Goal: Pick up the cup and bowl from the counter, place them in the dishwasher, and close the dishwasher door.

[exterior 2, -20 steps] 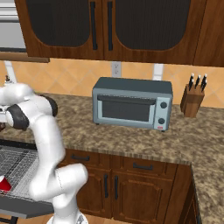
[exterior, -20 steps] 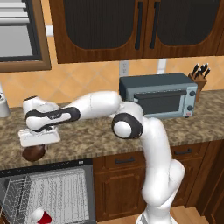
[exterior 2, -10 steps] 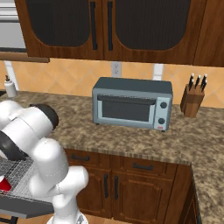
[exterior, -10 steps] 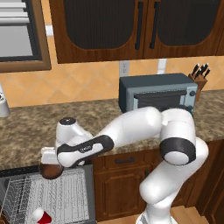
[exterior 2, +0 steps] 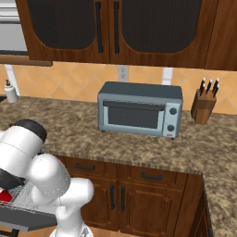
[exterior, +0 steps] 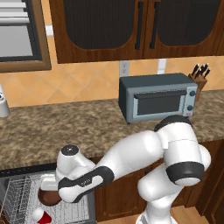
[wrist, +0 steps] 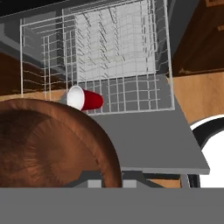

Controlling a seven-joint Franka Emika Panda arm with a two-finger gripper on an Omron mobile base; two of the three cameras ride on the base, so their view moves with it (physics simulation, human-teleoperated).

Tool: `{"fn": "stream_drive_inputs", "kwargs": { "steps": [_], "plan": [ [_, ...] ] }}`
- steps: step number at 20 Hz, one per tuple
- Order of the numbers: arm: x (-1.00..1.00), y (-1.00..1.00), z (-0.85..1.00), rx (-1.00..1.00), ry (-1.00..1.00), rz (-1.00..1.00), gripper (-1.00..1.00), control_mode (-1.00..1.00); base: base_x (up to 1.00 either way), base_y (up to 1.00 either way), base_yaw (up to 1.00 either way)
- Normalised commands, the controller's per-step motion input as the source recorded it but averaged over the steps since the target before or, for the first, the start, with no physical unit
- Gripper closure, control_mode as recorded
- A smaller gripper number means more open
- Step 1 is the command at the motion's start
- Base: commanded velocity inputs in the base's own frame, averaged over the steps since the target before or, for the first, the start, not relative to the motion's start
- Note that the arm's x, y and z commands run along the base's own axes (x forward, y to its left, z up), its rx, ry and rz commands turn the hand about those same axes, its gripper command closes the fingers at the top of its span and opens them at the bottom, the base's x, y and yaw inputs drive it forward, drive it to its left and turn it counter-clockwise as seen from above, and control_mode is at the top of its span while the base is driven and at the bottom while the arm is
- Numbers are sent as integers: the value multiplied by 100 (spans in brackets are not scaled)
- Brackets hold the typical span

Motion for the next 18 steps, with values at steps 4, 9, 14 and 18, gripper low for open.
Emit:
{"fn": "stream_drive_inputs", "kwargs": {
  "steps": [4, 9, 14, 18],
  "plan": [
    [42, 3, -42, 0, 0, 0, 100, -100, 0, 0, 0],
    [26, 21, -83, -4, 0, 0, 100, -100, 0, 0, 0],
    [24, 45, -33, -17, 5, 2, 100, -100, 0, 0, 0],
    [-33, 70, 0, -23, 0, 0, 100, -100, 0, 0, 0]
  ]
}}
